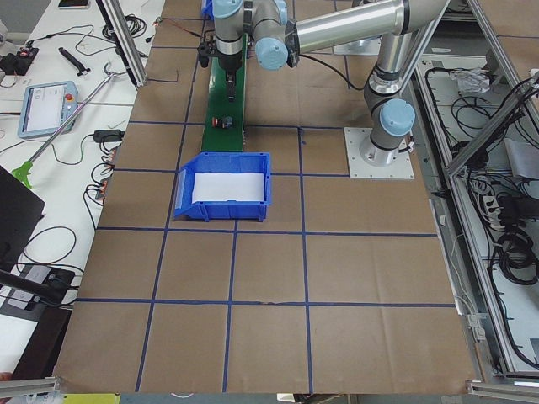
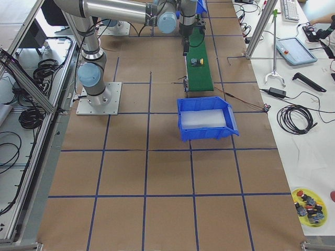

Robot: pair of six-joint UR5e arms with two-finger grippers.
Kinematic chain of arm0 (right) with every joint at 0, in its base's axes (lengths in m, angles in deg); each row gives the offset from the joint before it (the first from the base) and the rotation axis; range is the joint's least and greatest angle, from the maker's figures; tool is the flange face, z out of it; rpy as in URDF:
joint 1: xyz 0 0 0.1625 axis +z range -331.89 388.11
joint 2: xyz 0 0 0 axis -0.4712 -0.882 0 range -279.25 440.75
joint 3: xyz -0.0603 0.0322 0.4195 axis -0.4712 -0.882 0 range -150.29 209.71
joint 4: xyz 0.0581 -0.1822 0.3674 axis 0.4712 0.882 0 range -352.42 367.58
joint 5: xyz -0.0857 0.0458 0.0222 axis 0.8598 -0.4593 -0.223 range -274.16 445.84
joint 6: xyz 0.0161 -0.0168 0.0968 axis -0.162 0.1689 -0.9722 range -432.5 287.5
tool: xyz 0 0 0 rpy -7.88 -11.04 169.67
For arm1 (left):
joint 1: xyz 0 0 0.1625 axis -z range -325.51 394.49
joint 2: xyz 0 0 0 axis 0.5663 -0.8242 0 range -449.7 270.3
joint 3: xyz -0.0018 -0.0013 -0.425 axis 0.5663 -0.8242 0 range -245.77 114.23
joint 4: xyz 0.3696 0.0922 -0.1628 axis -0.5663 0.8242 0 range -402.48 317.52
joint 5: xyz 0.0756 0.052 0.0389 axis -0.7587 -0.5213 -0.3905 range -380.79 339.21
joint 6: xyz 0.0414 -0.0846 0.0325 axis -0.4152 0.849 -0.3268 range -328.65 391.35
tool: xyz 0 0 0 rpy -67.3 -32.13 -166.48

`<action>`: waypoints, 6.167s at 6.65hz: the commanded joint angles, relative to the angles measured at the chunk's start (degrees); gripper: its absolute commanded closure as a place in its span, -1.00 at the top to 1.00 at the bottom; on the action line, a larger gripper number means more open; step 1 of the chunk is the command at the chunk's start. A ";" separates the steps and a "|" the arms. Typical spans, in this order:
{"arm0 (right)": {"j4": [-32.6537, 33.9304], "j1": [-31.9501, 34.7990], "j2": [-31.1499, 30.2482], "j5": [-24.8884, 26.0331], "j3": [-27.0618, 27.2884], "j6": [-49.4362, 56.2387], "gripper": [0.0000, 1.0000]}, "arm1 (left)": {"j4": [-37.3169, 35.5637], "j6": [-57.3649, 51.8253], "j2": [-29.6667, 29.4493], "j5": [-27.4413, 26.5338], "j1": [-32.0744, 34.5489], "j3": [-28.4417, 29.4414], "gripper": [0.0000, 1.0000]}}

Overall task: Transport two buttons from left to right
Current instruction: 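Lower the right gripper onto the arriving yellow button on the belt, then grasp the yellow button with the right gripper and lift it, then lower the yellow button into the right bin and open the gripper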

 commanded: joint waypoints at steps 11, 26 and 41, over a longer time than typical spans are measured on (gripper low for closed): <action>20.33 -1.58 17.91 -4.19 -0.32 -3.86 0.99 | 7.87 3.31 3.89 -0.35 3.92 2.32 1.00; -0.16 -31.09 16.14 0.04 -12.46 44.35 -0.89 | 7.87 3.40 4.16 -0.27 4.01 2.32 1.00; 14.44 -33.75 19.24 -1.38 -0.39 47.65 0.58 | 7.96 3.40 4.16 -0.35 4.01 2.32 1.00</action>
